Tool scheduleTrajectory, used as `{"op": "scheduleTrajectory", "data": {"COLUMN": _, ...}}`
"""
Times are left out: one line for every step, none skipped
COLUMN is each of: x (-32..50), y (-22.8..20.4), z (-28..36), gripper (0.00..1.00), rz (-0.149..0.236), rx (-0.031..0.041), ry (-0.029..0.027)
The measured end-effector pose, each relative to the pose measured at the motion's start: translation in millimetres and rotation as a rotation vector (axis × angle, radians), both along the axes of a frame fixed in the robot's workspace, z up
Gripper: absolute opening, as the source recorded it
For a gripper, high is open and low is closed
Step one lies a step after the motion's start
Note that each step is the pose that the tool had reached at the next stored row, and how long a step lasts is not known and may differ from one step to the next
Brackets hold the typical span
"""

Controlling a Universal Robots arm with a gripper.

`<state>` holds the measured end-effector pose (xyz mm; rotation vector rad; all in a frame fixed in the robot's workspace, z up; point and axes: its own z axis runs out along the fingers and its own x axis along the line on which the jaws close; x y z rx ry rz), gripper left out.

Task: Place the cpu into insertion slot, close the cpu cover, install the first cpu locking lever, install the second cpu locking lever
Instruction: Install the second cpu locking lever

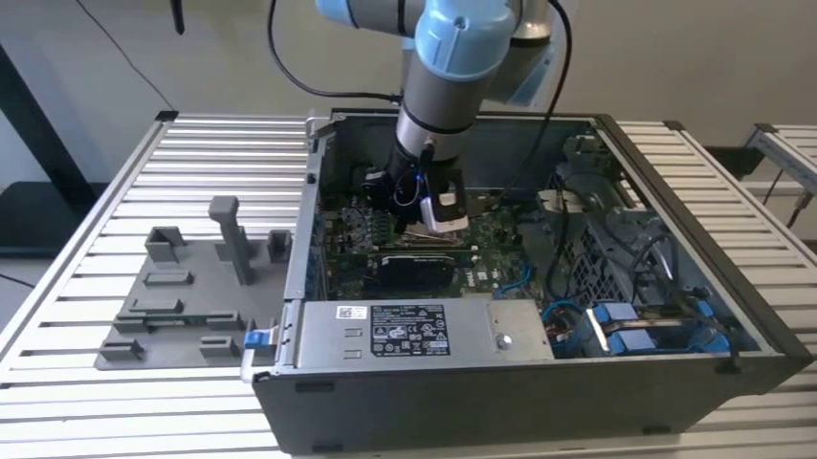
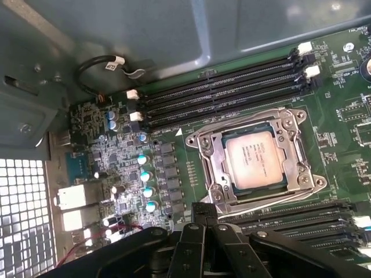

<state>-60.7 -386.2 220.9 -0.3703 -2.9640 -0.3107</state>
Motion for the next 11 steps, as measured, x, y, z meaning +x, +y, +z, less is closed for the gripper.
{"op": "scheduleTrajectory", "data": {"x": -0.3, "y": 0.5, "z": -0.5, "gripper": 0.11, "rz": 0.000, "rx": -0.0004, "ry": 0.0000}}
{"op": "scheduleTrajectory", "data": {"x": -0.6, "y": 1.0, "z": -1.1, "gripper": 0.11, "rz": 0.000, "rx": -0.0012, "ry": 0.0000}}
{"op": "scheduleTrajectory", "data": {"x": -1.0, "y": 1.3, "z": -1.8, "gripper": 0.11, "rz": -0.001, "rx": -0.0029, "ry": -0.0001}}
{"op": "scheduleTrajectory", "data": {"x": -1.5, "y": 1.4, "z": -2.6, "gripper": 0.11, "rz": -0.001, "rx": -0.0058, "ry": 0.0001}}
{"op": "scheduleTrajectory", "data": {"x": -2.0, "y": 1.4, "z": -3.4, "gripper": 0.11, "rz": -0.001, "rx": -0.0098, "ry": 0.0001}}
{"op": "scheduleTrajectory", "data": {"x": -2.6, "y": 1.4, "z": -4.3, "gripper": 0.11, "rz": -0.001, "rx": -0.0135, "ry": 0.0000}}
{"op": "scheduleTrajectory", "data": {"x": -3.2, "y": 1.4, "z": -5.2, "gripper": 0.11, "rz": -0.001, "rx": -0.0172, "ry": 0.0000}}
{"op": "scheduleTrajectory", "data": {"x": -3.9, "y": 1.5, "z": -5.9, "gripper": 0.11, "rz": -0.001, "rx": -0.0200, "ry": 0.0001}}
{"op": "scheduleTrajectory", "data": {"x": -4.4, "y": 1.7, "z": -6.5, "gripper": 0.11, "rz": -0.002, "rx": -0.0219, "ry": 0.0001}}
{"op": "scheduleTrajectory", "data": {"x": -4.7, "y": 2.0, "z": -6.9, "gripper": 0.11, "rz": -0.002, "rx": -0.0233, "ry": 0.0002}}
{"op": "scheduleTrajectory", "data": {"x": -5.0, "y": 2.3, "z": -7.2, "gripper": 0.11, "rz": -0.002, "rx": -0.0238, "ry": 0.0002}}
